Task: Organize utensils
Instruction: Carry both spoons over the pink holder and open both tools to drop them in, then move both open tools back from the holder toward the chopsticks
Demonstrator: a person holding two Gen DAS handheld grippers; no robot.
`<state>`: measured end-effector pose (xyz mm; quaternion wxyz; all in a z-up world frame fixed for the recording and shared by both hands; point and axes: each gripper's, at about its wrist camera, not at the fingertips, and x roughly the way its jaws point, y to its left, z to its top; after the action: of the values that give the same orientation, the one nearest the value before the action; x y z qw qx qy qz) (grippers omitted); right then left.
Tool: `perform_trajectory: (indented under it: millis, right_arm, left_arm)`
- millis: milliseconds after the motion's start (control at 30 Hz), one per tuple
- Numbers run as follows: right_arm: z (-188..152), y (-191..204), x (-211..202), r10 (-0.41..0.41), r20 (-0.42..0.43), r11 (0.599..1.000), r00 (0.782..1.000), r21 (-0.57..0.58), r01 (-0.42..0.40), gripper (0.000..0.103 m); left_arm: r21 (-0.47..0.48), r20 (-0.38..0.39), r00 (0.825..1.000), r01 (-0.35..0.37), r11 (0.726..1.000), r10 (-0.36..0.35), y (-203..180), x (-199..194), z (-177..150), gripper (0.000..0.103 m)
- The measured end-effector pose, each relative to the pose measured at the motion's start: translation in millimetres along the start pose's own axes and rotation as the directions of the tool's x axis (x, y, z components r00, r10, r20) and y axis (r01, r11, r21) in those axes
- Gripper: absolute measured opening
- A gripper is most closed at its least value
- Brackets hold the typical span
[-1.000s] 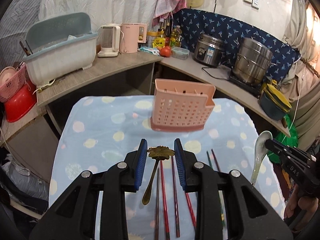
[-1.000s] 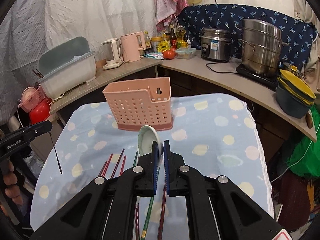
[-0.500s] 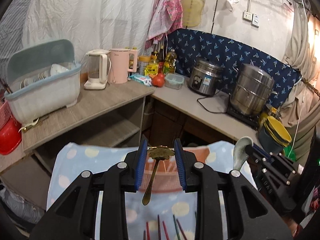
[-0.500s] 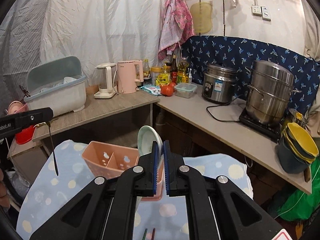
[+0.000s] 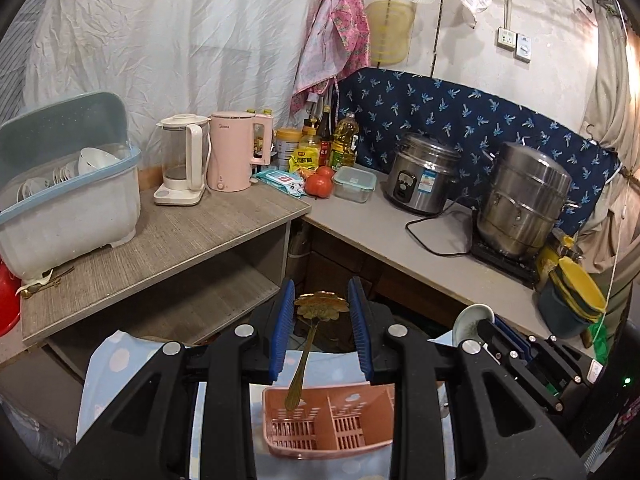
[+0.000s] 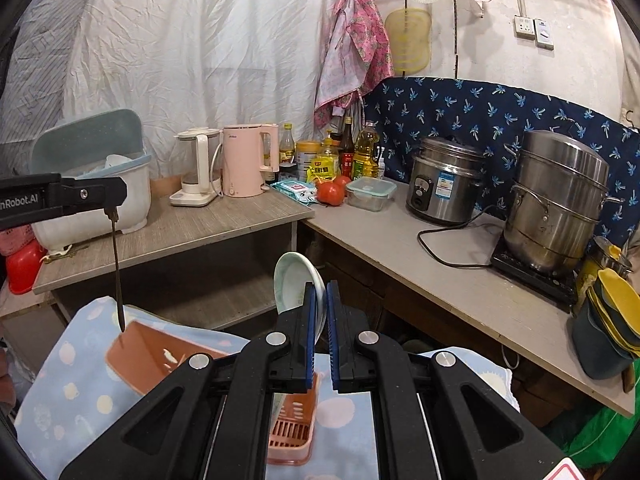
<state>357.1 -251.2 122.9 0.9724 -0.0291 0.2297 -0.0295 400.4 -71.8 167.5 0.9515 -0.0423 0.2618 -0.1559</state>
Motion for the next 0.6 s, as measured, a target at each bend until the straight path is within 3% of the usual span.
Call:
perform_trajectory:
  millis: [300,367,400,433,467,500,600]
  right_arm:
    - [-31,15,27,0.022,-0.019,0.999,1.000,-0.044,-0.023,0.007]
    - [-32,16,25,0.031,-0.026,0.999,0.999,-0.035,-0.032,0.016]
    - [-32,15,22,0.040,-0.028,0.999,0.999,-0.025,-0.040,0.021]
    - [-31,15,20,0.044,-0.026,0.999,0.999,-0.017,-0.045,0.035]
    - [-31,14,16,0.044,-0.020,0.999,0.999,-0.009,-0.045,0.043]
    - [-31,14,11,0.044,-0.013,0.999,0.999,-0.005,-0.044,0.043]
    - [-32,13,4,0.060,-0.025,0.998,0.998,0.012,-0.060,0.044]
  left_arm:
    - [-0.039,-0.005,1.000,0.017,0.999,-0.017,16,28,-36,0.027]
    - [-0.044,-0.011,1.000,0.021,0.999,-0.021,17,29,-40,0.030]
    - [-0.047,-0.013,1.000,0.014,0.999,-0.014,18,28,-42,0.038]
    - [-0.056,-0.014,1.000,0.005,0.998,-0.006,19,27,-44,0.043]
    - [-0.066,-0.014,1.000,0.000,0.998,-0.001,20,25,-46,0.051]
    - [-0.076,-0.014,1.000,-0.004,0.997,0.003,22,23,-48,0.057]
    - [-0.091,-0.024,1.000,-0.006,0.996,0.004,26,18,-53,0.057]
